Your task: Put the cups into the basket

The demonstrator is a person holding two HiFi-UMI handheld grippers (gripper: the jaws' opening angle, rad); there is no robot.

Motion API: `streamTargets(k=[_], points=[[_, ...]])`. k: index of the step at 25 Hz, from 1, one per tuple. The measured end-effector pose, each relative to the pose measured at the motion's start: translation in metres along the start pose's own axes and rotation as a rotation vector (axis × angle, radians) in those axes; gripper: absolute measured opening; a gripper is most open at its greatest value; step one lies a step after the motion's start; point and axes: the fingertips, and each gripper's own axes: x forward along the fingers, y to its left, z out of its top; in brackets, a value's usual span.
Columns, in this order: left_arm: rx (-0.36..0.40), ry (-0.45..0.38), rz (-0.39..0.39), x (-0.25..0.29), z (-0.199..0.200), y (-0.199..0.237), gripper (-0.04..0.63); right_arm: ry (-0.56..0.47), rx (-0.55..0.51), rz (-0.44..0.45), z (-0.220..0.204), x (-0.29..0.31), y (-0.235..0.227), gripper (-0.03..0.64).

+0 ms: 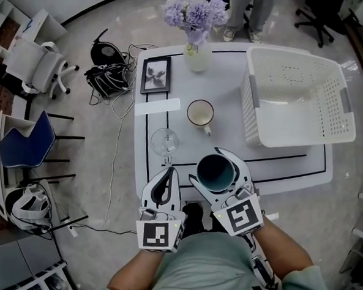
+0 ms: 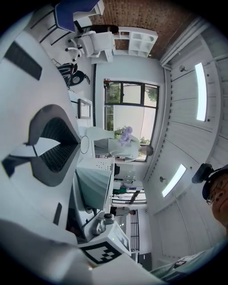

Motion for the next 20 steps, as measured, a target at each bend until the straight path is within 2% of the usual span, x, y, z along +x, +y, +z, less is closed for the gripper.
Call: streamTargets(k=[11, 20], points=[[0.02, -0.095, -0.039, 0.002, 0.068, -0.027, 0.002, -0.115, 0.035, -0.052, 0.077, -0.033, -0.037, 0.359], [0.04, -0.166, -0.074, 0.017, 0.117, -0.075, 0.0, -0.138, 0.009, -0.085, 0.104, -0.069, -0.08, 0.359]])
